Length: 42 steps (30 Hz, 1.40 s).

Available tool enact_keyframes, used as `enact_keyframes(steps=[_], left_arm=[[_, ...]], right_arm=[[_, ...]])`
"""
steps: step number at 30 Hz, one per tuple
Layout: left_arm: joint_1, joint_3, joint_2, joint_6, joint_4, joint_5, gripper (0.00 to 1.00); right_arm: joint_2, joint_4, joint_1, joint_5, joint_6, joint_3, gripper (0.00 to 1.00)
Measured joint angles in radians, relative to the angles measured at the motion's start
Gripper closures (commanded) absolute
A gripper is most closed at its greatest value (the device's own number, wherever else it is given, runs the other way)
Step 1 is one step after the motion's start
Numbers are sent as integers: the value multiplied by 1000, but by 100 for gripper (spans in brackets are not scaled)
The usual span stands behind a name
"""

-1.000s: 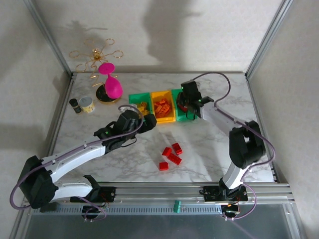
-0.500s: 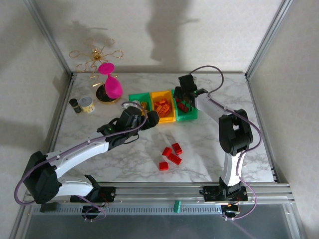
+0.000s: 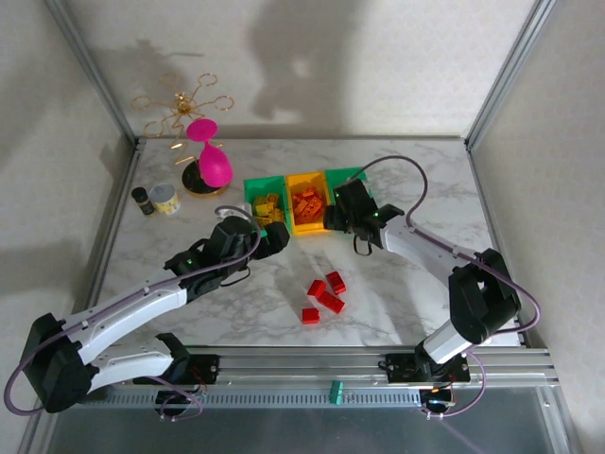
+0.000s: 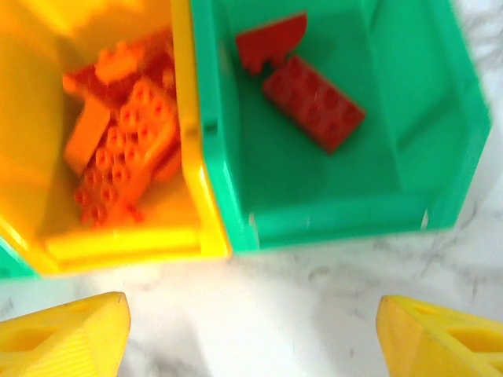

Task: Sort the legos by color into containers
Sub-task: Pick up the lego from the bottom-center of the table.

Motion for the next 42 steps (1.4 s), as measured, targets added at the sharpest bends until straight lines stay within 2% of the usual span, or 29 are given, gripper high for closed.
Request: enact_keyframes(steps=[10,18,30,42], left_arm=[[0,-105,-76,-64,-40,0,0],[0,-119,-99,-93,-45,-3,0],[0,-119,-85,-95,-50,-3,0],[0,-119,-89,-95,-51,-7,0]], right_arm=[[-53,-17,159,-53,90,-181,16],[-54,-13,169,-76,174,-291,27],[-58,44,182,-137,173,-347,31],[-58,51,183,-157,164,-348,58]])
